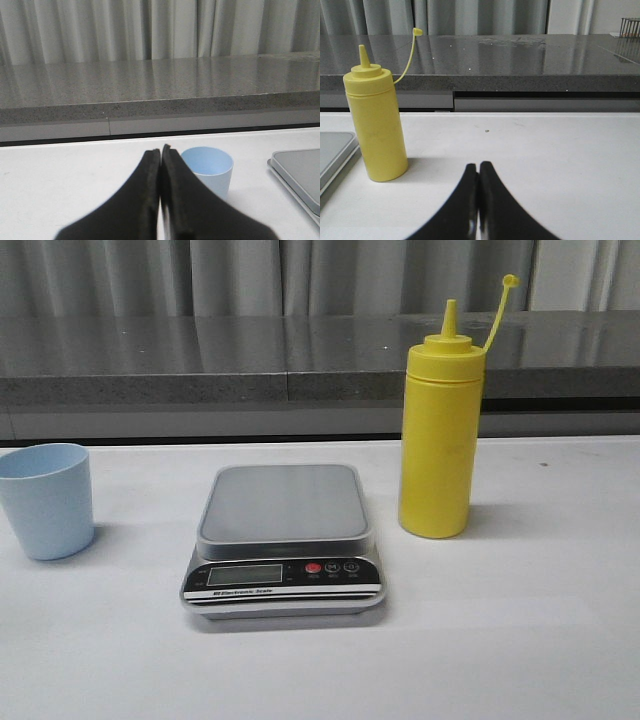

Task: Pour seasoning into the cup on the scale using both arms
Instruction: 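Move the left gripper above the light blue cup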

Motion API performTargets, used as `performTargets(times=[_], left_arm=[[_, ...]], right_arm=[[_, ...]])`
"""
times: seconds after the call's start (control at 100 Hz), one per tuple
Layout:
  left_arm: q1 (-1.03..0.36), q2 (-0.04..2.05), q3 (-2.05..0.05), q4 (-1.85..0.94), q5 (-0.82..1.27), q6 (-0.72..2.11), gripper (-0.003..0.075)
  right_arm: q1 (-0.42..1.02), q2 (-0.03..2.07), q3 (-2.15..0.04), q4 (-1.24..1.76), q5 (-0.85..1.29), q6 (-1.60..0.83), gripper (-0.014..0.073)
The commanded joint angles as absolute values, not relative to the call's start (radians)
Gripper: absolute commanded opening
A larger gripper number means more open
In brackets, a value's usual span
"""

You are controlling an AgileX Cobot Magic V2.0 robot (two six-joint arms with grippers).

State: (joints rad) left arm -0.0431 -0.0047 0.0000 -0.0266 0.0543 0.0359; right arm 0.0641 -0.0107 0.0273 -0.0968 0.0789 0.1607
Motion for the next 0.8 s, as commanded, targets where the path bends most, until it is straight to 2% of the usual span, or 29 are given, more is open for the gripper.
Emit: performTargets(times=[0.0,0.29,0.46,0.6,0.79], left_arm=[[-0.041,-0.033,0.042,-0.028,-0.027,0.029,-0.002],[-0.041,-0.033,0.033,-0.028,-0.036,0.029,-0.002],[-0.041,-0.012,-0.039,-0.028,0.016,0.029,-0.002],[-0.041,0.082,-0.149,-0.07,0.082,0.029,-0.002],[-0.041,0.308,-0.346,-0.088,0.174,0.029,-0.002]], right_arm=[[0.059,-0.03,0.007,-0.105,-0.005,0.161,-0.0067],[0.059,-0.03,0.007,-0.105,-0.005,0.161,-0.0067],[0.059,-0.03,0.007,-0.105,-0.005,0.161,-0.0067],[0.059,-0.03,0.007,-0.105,-0.005,0.161,-0.0067],[0.059,-0.03,0.007,-0.105,-0.005,0.161,-0.0067]])
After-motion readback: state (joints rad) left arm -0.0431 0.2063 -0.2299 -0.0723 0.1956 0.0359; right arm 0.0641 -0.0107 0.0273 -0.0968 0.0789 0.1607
